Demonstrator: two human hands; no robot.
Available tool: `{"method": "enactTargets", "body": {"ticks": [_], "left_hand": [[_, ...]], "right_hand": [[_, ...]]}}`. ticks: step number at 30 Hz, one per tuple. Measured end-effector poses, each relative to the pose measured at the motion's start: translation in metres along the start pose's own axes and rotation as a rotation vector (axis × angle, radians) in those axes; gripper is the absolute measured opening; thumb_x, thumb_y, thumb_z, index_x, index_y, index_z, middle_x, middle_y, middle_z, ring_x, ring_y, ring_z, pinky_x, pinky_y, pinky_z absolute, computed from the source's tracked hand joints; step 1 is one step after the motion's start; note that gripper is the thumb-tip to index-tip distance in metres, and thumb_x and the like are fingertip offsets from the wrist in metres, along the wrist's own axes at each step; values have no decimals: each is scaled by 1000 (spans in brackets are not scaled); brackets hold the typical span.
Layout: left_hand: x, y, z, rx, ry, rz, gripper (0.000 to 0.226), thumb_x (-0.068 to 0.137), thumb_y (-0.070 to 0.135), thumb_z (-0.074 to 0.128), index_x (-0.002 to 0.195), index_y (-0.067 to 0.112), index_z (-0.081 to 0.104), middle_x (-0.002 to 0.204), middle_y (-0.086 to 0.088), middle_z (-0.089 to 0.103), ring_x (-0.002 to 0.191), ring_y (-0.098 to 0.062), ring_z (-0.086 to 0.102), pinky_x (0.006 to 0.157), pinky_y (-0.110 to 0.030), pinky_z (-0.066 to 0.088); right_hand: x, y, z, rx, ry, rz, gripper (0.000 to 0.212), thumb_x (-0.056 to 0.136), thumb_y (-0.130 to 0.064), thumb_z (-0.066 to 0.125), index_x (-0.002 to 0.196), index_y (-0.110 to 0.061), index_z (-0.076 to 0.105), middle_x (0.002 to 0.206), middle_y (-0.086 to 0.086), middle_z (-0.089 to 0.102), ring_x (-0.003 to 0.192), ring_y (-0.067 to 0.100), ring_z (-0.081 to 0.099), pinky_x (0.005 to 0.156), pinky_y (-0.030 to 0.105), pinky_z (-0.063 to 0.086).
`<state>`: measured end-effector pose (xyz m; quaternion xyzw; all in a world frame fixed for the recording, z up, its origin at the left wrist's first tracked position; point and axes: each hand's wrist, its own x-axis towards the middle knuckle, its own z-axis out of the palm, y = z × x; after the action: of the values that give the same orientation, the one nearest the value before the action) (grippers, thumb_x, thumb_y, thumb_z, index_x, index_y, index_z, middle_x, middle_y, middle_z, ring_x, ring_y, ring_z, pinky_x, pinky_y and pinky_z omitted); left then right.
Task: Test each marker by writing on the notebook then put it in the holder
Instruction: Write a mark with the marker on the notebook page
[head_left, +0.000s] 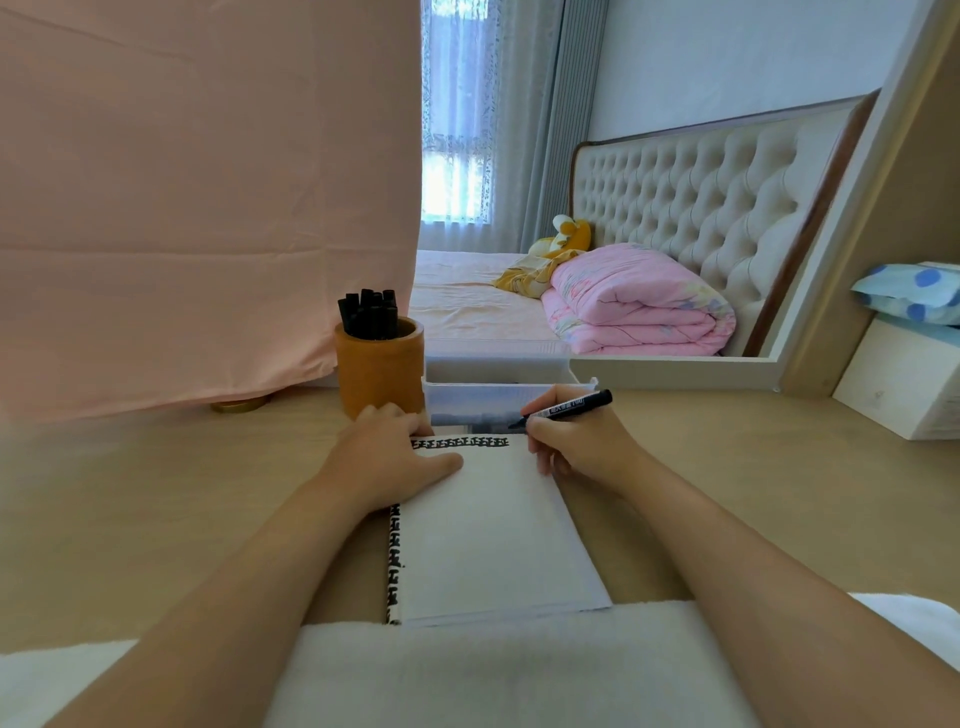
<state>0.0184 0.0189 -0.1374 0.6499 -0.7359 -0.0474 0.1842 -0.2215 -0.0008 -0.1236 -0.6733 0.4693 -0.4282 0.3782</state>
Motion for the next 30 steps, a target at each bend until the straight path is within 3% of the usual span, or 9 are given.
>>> {"method": "enactTargets", "body": {"ticks": [4,14,30], "left_hand": [[0,-2,3,-40,19,2,51,82,69,56,120,35,60,121,7,53,110,-14,40,93,-35,40],[0,-4,2,-77,10,-7,49,79,69,60,118,38,61,120,8,53,114,-15,39,94,-36,40],[-2,-3,0,-58,-8,-8,51,80,70,58,120,38,59,123,9,52,107,-9,35,87,-32,37]], "right_hand": [[3,9,5,-79,67,23,14,87,-12,67,78,-2,62,68,12,71,50,21,57,47,24,44],[5,14,8,-67,75,16,18,86,-5,65,71,-9,55,63,15,63,50,17,55,47,22,44],[7,17,7,-167,71,-4,18,81,-10,67,67,-14,56,64,6,62,59,17,56,60,34,49]]}}
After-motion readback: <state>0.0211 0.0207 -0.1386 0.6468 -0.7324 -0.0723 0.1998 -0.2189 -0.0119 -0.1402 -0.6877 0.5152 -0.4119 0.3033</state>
